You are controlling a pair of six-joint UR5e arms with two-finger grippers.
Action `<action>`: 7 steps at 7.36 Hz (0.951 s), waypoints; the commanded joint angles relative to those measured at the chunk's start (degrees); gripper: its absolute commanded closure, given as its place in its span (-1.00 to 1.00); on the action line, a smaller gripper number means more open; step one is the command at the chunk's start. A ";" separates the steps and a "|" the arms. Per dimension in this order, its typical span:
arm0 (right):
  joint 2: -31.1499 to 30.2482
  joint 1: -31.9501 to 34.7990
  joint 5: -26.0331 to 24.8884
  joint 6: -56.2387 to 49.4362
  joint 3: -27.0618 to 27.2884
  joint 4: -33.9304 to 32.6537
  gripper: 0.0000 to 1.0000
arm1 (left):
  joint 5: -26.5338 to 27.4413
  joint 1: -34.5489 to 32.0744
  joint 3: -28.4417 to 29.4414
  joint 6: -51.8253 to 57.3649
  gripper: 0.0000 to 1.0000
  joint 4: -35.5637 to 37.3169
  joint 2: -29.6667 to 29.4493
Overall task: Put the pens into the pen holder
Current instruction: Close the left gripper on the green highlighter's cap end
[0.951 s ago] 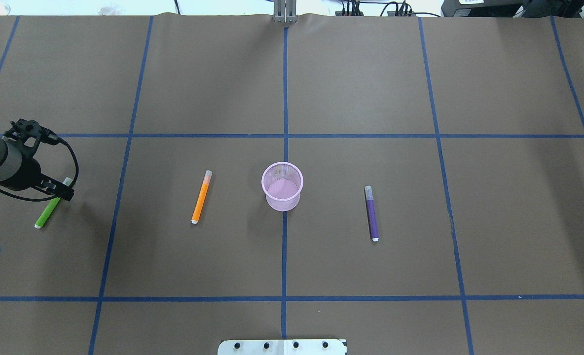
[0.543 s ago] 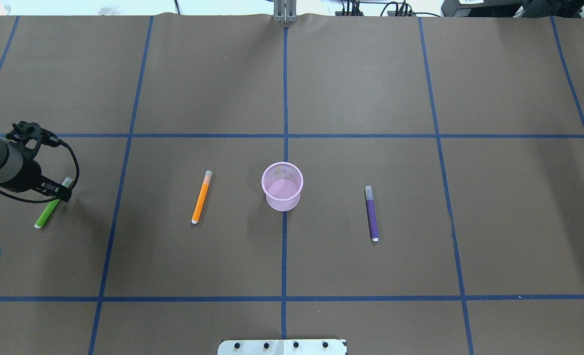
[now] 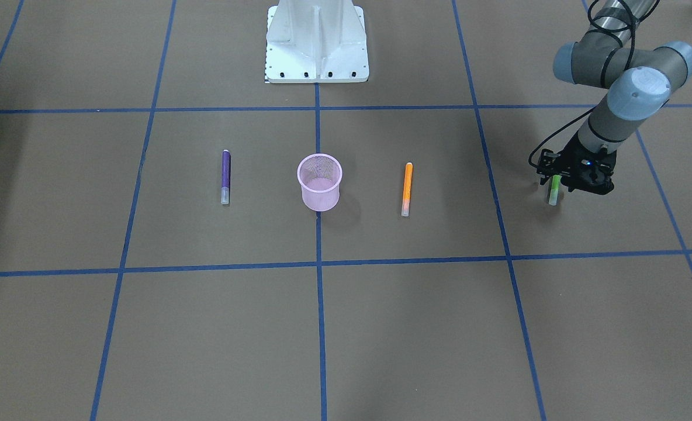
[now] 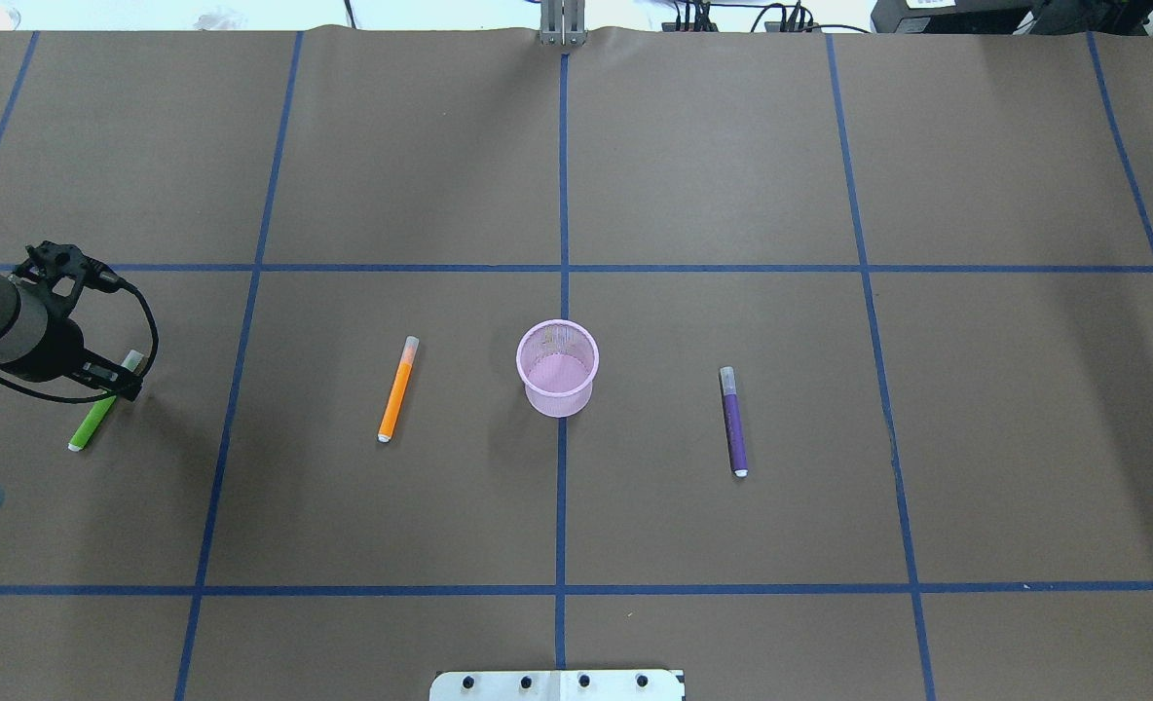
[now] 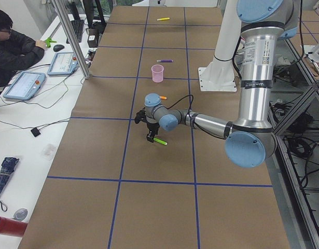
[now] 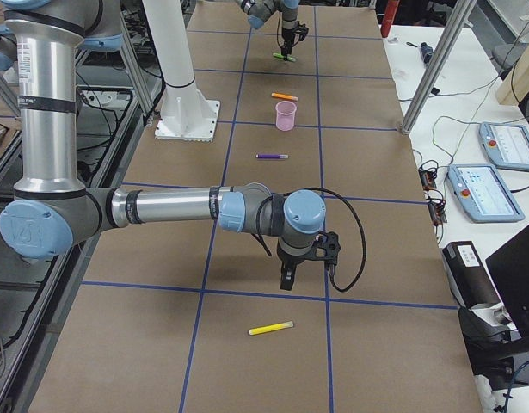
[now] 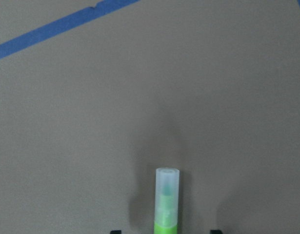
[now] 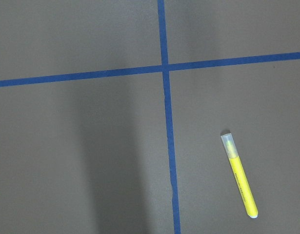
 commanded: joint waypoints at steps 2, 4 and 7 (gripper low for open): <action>-0.03 0.00 0.00 -0.04 -0.08 0.00 -0.99 | 0.00 0.06 0.08 -0.12 -0.22 0.00 0.08; -0.12 0.00 0.00 -0.04 -0.17 0.00 -0.99 | 0.00 0.23 0.25 -0.12 -0.21 0.00 0.08; -0.03 0.00 0.00 -0.04 -0.08 0.00 -0.99 | 0.00 0.58 1.04 -0.12 -0.07 0.00 -0.01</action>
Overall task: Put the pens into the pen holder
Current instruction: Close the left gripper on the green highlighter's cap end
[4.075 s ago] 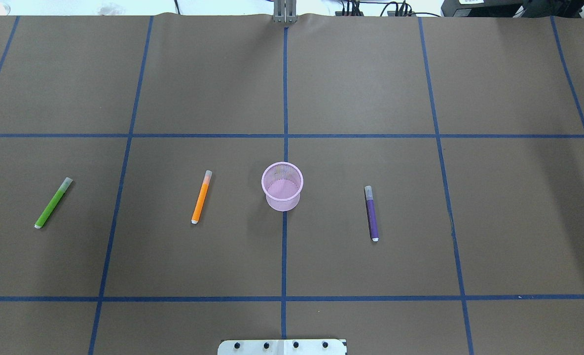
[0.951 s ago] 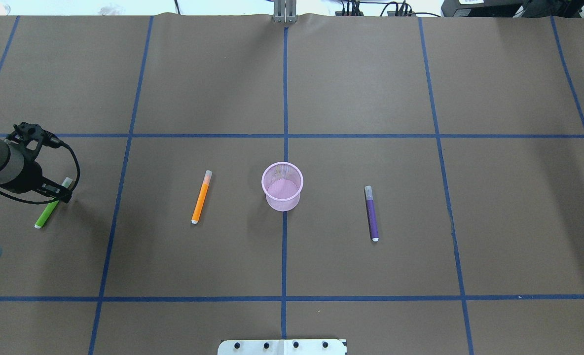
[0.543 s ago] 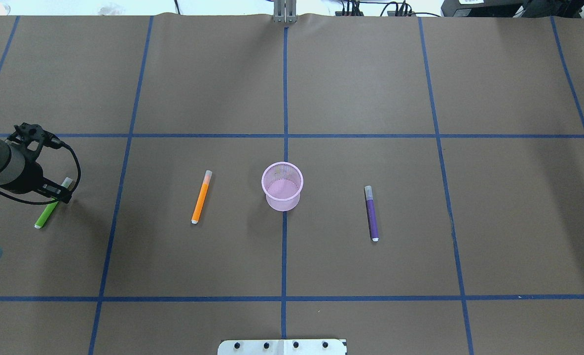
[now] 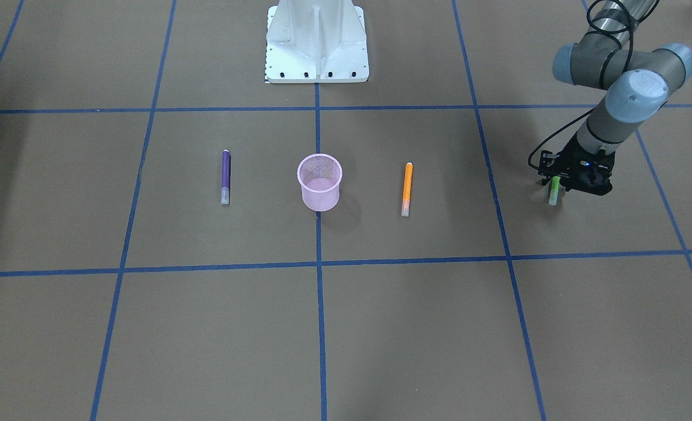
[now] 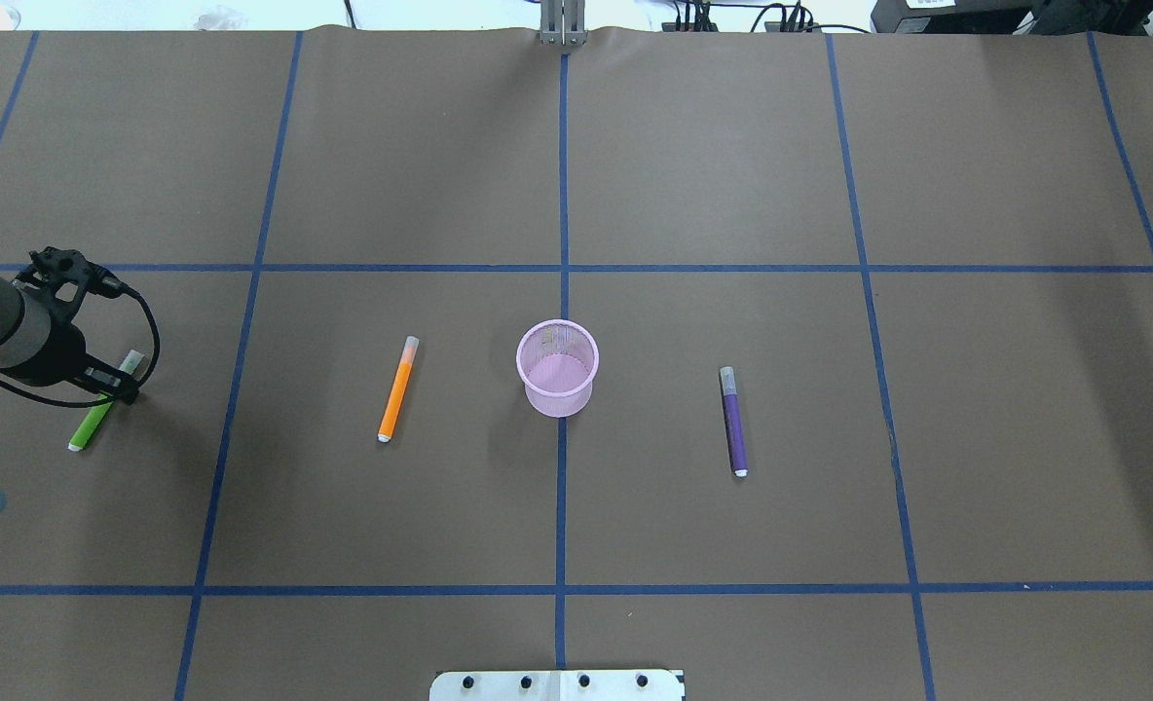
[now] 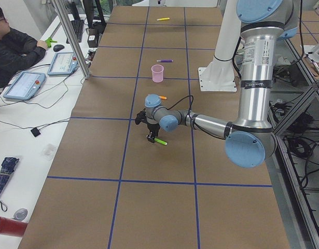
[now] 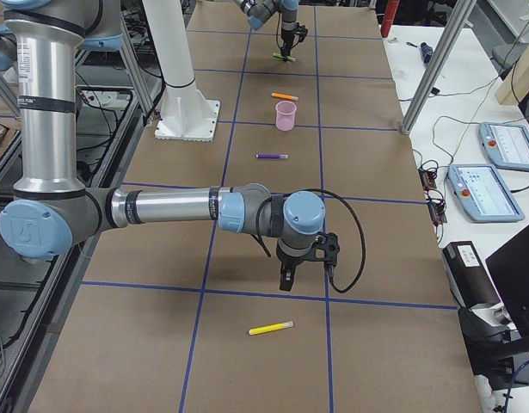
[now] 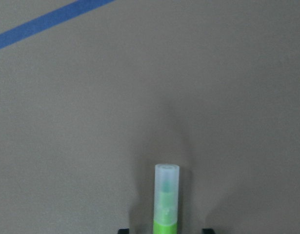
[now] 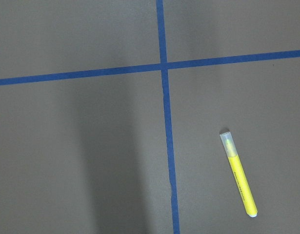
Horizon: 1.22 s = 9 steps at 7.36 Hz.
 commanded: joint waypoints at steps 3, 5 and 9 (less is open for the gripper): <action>0.22 0.00 0.00 -0.05 -0.01 -0.02 -0.99 | 0.00 -0.13 -0.51 -0.61 0.94 0.00 0.04; 0.22 0.00 0.00 -0.05 0.08 -0.02 -0.99 | -0.35 -0.22 -0.95 -1.40 1.00 0.26 0.22; 0.83 0.61 -0.09 0.21 1.30 0.06 -0.99 | -0.26 -2.05 -7.96 -3.25 1.00 0.26 0.40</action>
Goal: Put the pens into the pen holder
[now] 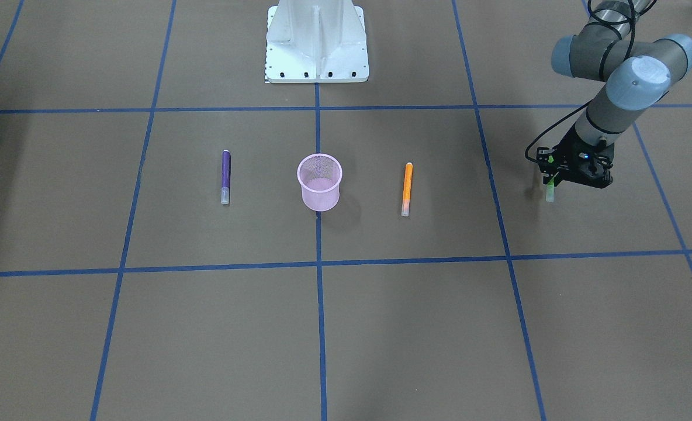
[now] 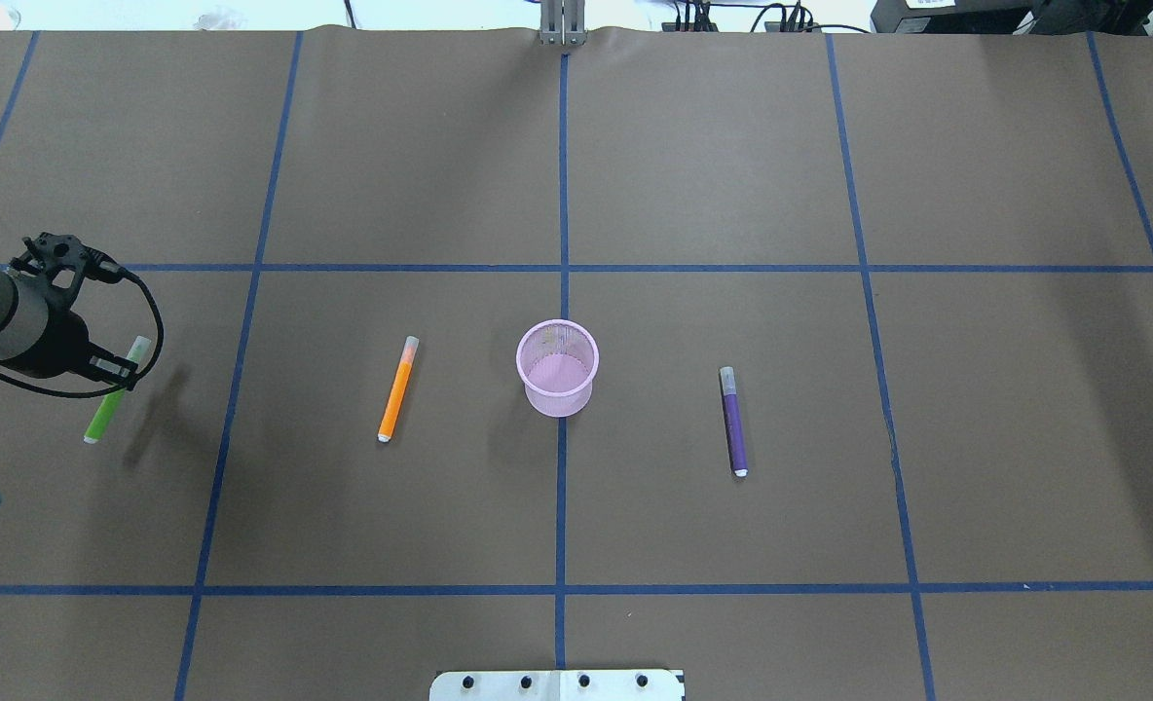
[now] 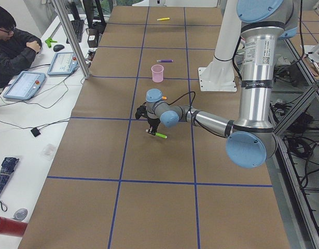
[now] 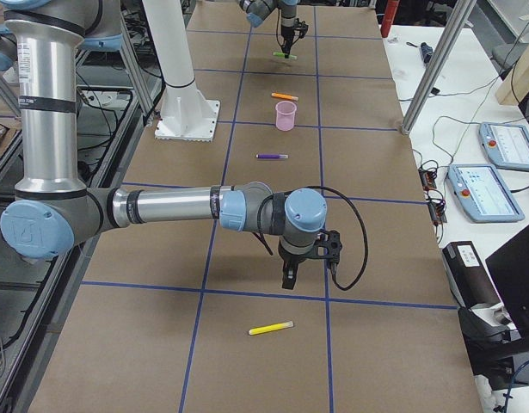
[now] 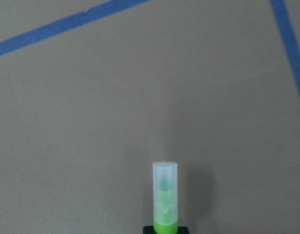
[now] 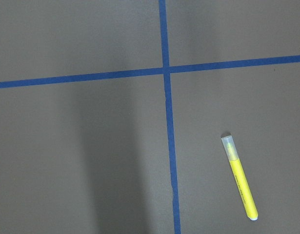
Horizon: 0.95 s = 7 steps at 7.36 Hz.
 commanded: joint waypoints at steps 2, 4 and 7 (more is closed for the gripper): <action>2.81 -0.48 -0.42 0.04 1.32 0.19 -0.99 | -0.11 -4.72 -3.88 -0.16 1.00 0.09 -0.91; 1.78 -1.71 -0.42 0.31 -4.27 0.89 -0.99 | 0.06 -5.61 -3.96 -0.25 1.00 0.09 -3.53; -0.42 -1.72 0.02 -1.01 -19.18 26.88 -0.99 | 0.42 -5.79 -4.14 -7.45 1.00 0.09 -11.89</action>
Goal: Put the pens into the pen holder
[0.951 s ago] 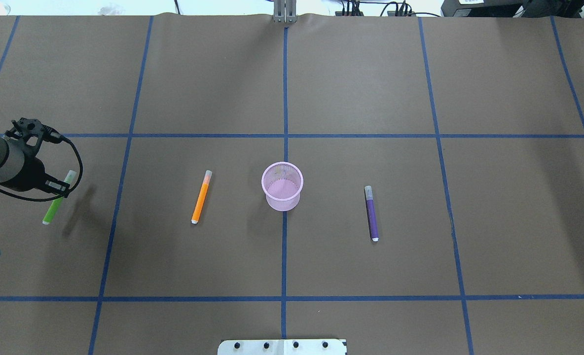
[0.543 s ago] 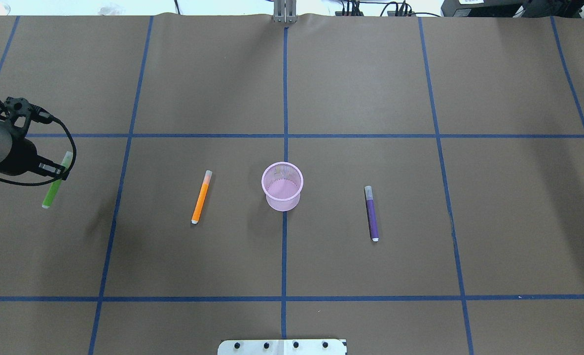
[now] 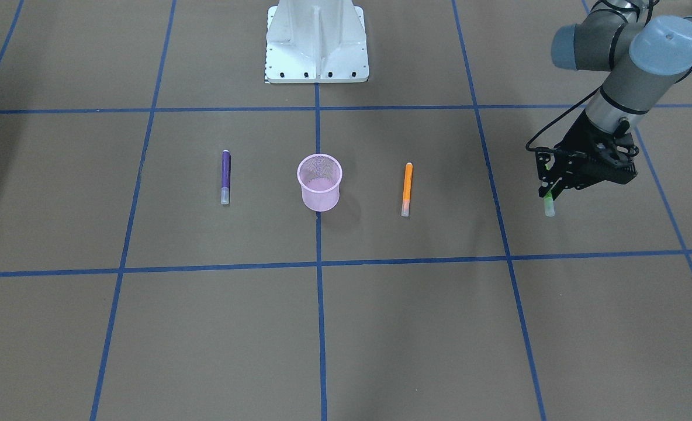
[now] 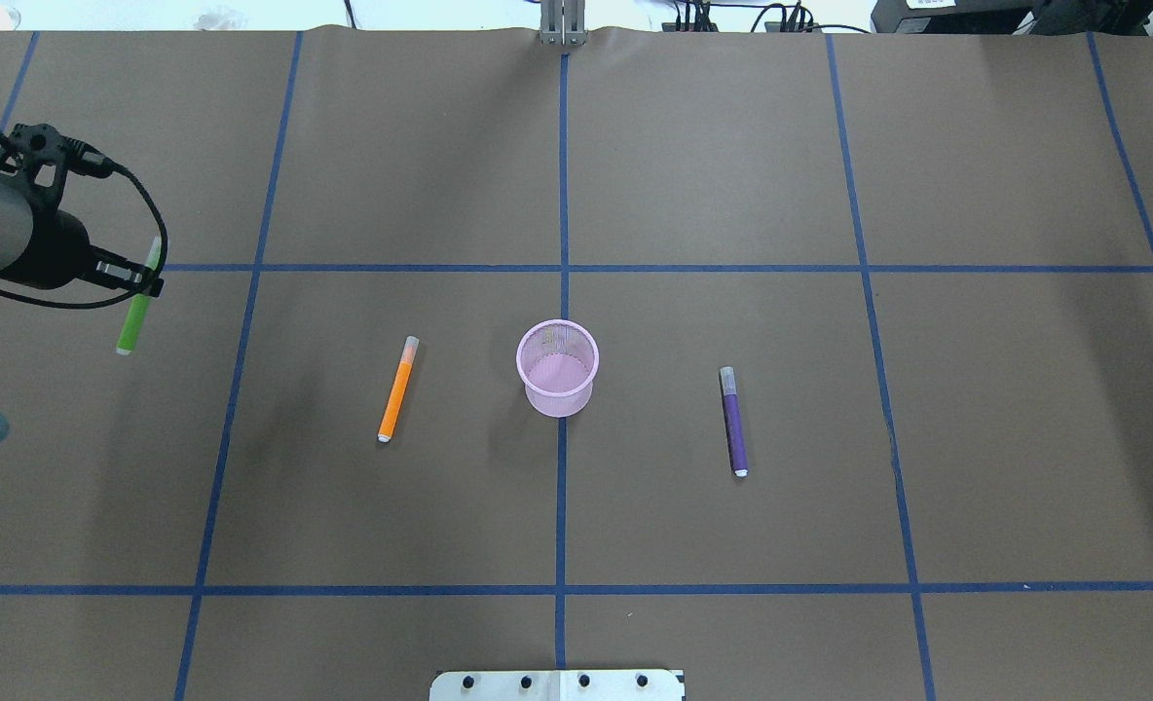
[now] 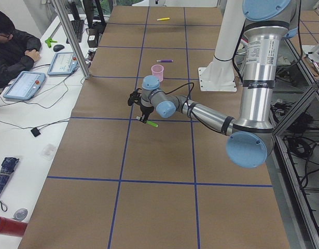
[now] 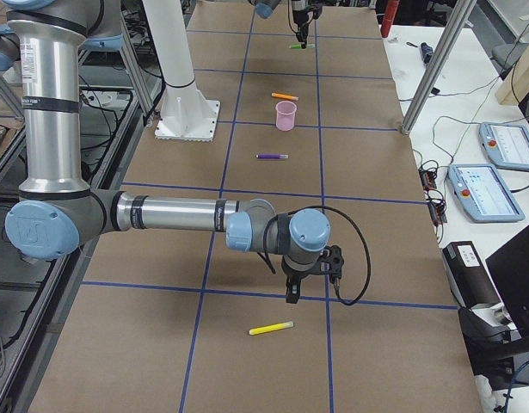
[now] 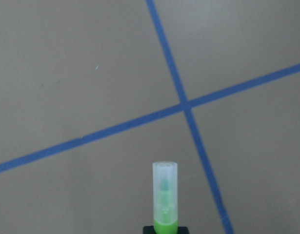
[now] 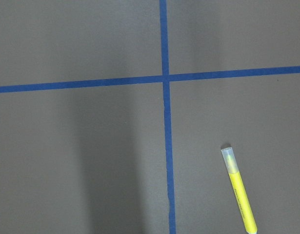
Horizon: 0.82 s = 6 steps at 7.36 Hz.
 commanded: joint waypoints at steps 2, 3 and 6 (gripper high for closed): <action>0.03 -0.05 0.27 -1.00 -14.38 21.97 -0.99 | 4.29 -0.14 0.08 -3.60 1.00 0.04 -6.47; -0.06 -0.31 0.71 -0.83 -15.27 21.91 -0.99 | 4.31 -0.14 0.08 -3.69 1.00 0.04 -7.62; -0.06 -3.65 0.45 -2.92 -17.38 21.99 -0.98 | 4.75 -0.06 1.22 -3.69 1.00 0.04 -9.29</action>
